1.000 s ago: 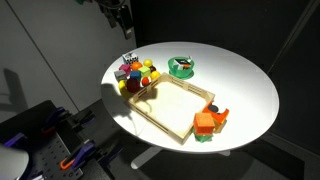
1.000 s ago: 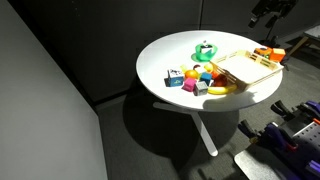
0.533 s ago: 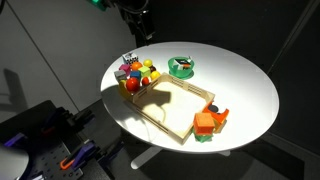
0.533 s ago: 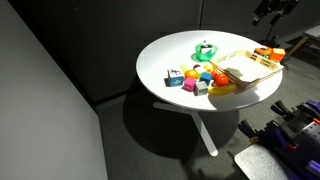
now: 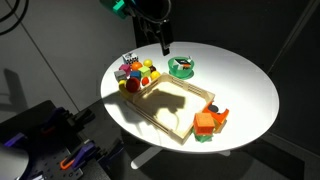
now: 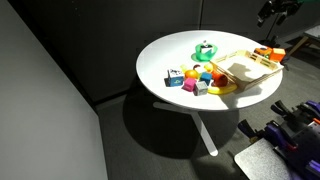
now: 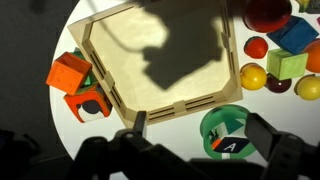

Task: Pick up the orange block and place it in the wooden tray

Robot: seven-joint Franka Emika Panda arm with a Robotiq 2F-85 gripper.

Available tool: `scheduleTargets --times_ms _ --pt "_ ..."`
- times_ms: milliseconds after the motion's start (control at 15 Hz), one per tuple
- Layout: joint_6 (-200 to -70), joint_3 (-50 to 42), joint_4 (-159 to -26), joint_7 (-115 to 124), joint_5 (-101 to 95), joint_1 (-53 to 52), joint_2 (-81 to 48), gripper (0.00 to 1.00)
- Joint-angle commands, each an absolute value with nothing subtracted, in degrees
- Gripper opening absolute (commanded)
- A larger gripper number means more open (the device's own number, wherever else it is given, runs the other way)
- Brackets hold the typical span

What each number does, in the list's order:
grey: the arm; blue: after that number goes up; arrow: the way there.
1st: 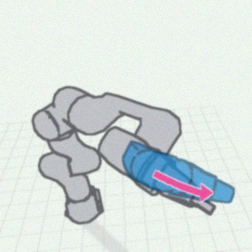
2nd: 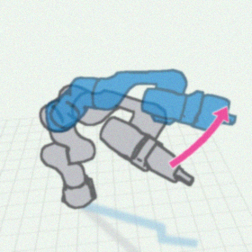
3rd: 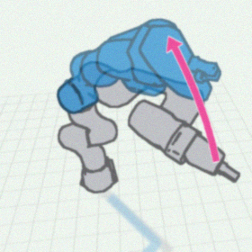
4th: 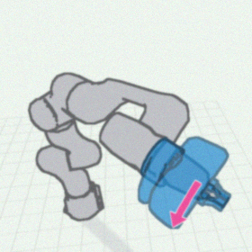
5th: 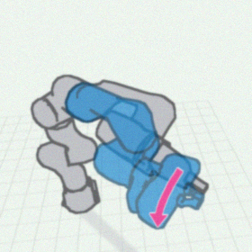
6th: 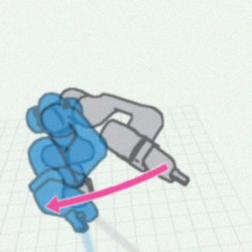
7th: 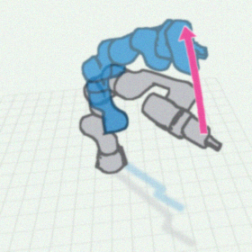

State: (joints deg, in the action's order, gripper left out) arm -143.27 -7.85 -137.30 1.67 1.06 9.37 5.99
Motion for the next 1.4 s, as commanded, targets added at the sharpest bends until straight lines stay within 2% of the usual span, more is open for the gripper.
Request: scheduleTargets --times_ms 0,1333 --pt "-140.63 -8.98 -132.77 5.0 -1.54 10.57 2.11 1.0" --pt "-138.78 -16.95 -121.02 10.29 -2.76 13.84 -15.05 1.0"
